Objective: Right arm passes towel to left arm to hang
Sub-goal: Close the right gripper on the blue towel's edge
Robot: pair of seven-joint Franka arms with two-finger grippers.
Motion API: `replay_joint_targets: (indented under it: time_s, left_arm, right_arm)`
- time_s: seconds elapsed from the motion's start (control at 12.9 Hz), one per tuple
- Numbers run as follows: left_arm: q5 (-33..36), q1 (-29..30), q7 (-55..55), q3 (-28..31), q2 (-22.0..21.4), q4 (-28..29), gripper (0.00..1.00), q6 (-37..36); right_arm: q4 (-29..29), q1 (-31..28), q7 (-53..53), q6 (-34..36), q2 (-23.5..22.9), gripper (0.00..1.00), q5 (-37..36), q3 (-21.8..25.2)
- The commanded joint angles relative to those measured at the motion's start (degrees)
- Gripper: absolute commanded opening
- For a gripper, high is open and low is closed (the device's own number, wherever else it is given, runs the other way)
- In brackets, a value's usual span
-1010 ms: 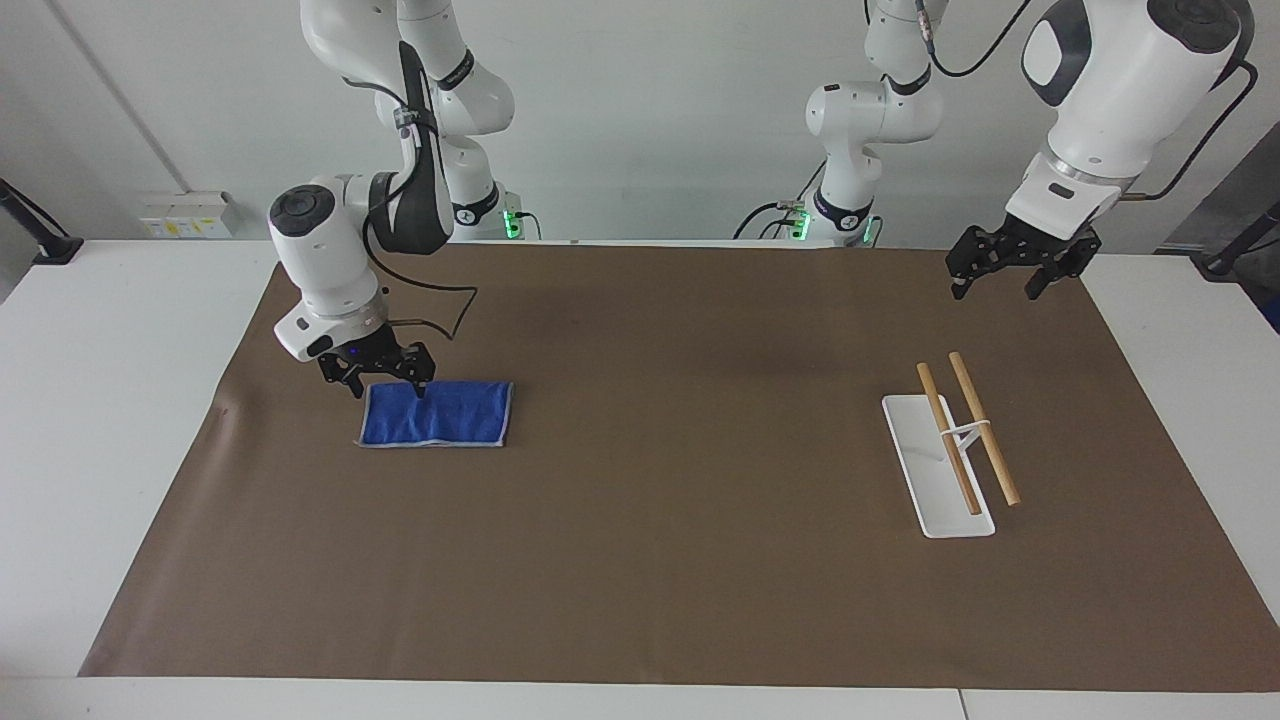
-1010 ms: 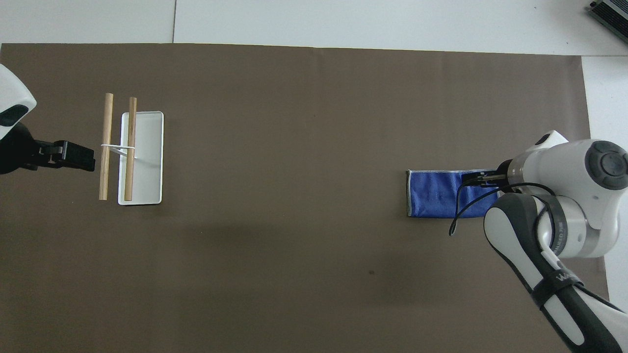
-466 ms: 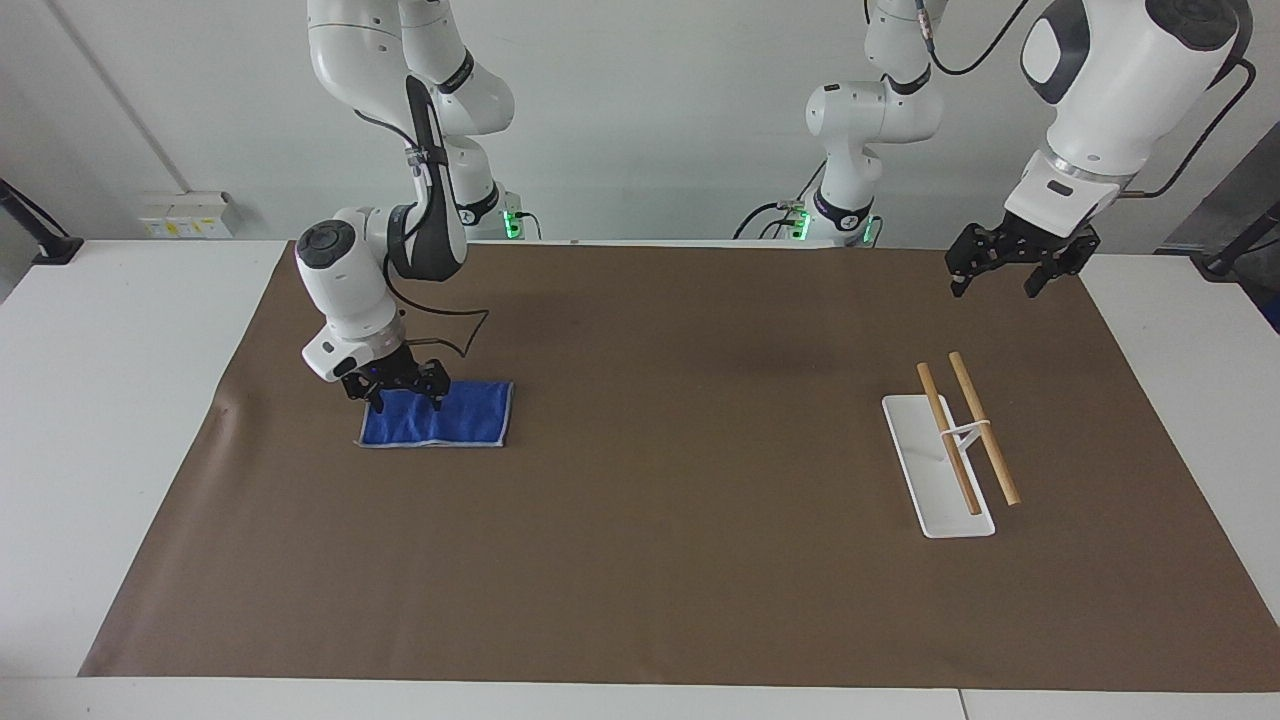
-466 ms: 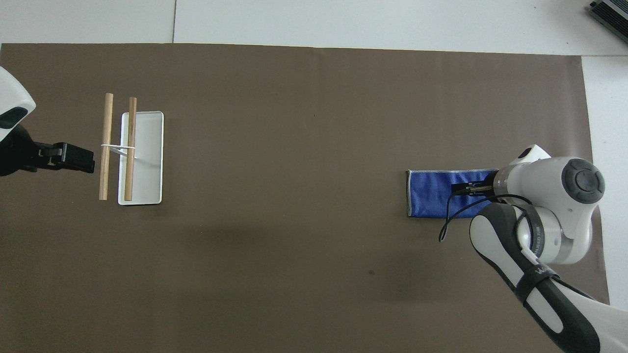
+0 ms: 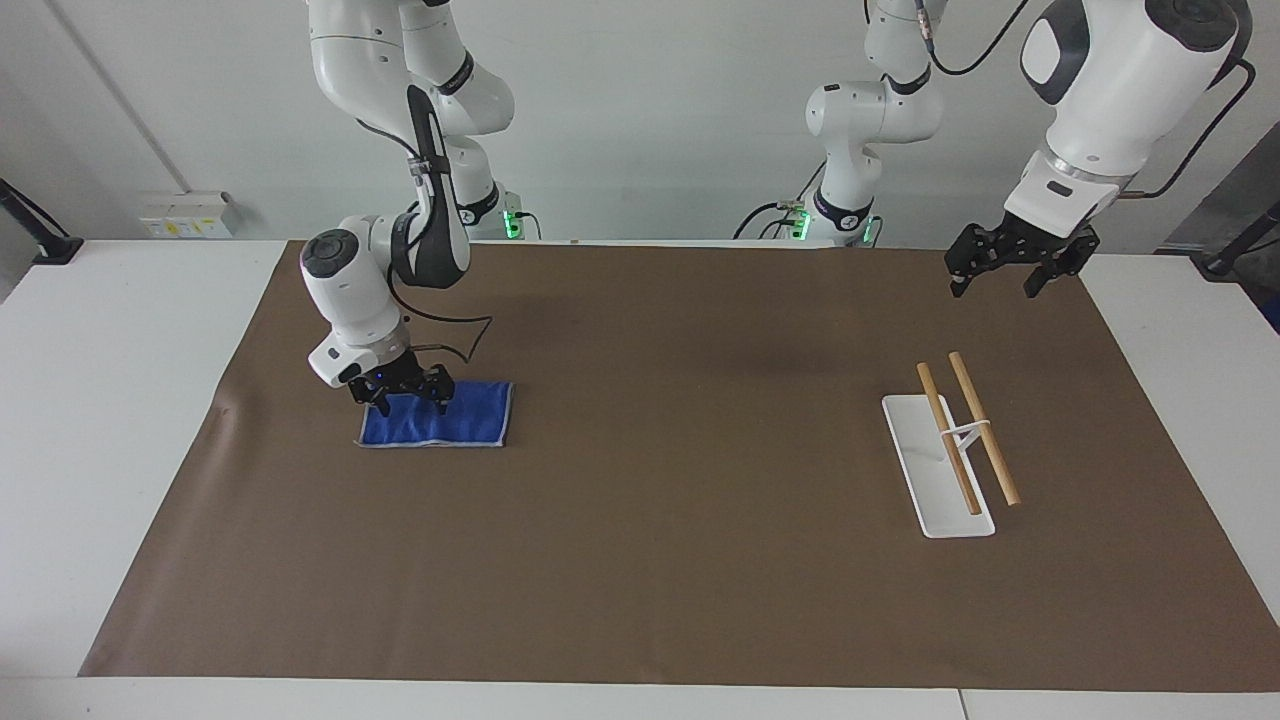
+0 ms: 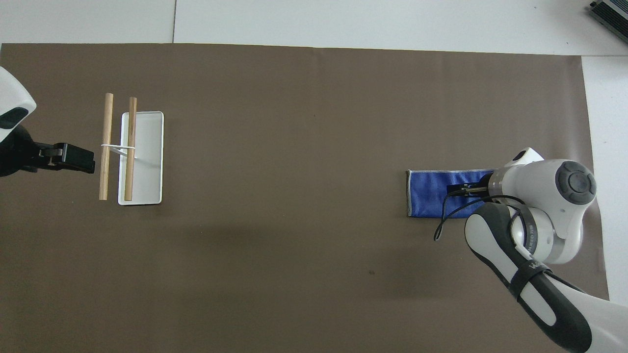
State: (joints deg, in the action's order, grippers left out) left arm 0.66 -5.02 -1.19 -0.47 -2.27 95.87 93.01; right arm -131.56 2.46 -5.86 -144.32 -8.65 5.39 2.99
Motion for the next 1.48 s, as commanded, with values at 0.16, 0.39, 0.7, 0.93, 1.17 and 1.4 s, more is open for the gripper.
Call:
replay_joint_targets:
  time_s: [0.16, 0.39, 0.7, 0.93, 1.17, 1.4]
  left_arm:
    - [0.48, -0.17, 0.05, 0.21, -1.6, 1.95, 1.0, 0.68]
    - [0.48, -0.17, 0.05, 0.21, -1.6, 2.04, 1.0, 0.77]
    - [0.48, -0.17, -0.21, 0.21, -1.6, 2.04, 1.0, 0.77]
    - [-0.39, -0.17, -3.28, 0.3, -1.6, 2.04, 1.0, 1.29]
    - [-1.1, -0.08, -4.26, 0.39, -1.6, 2.04, 1.0, 1.82]
    - [-1.1, -0.08, -4.17, 0.39, -1.6, 2.04, 1.0, 1.82]
  right_arm:
    - [-2.56, 0.97, -3.53, -3.95, 0.04, 1.0, 1.73, -0.17]
    - [-2.56, -0.35, -6.36, -4.3, 0.04, 1.0, 1.73, -0.09]
    - [-2.74, -0.35, -6.36, -4.48, 0.04, 0.48, 1.73, -0.09]
    - [-2.39, 0.18, -3.83, -4.39, -0.05, 0.0, 1.73, -0.09]
    - [0.76, 0.35, -2.05, -0.9, 0.65, 0.0, 1.73, -0.35]
    - [7.61, 0.44, 0.84, 7.98, 2.84, 0.0, 1.73, -0.53]
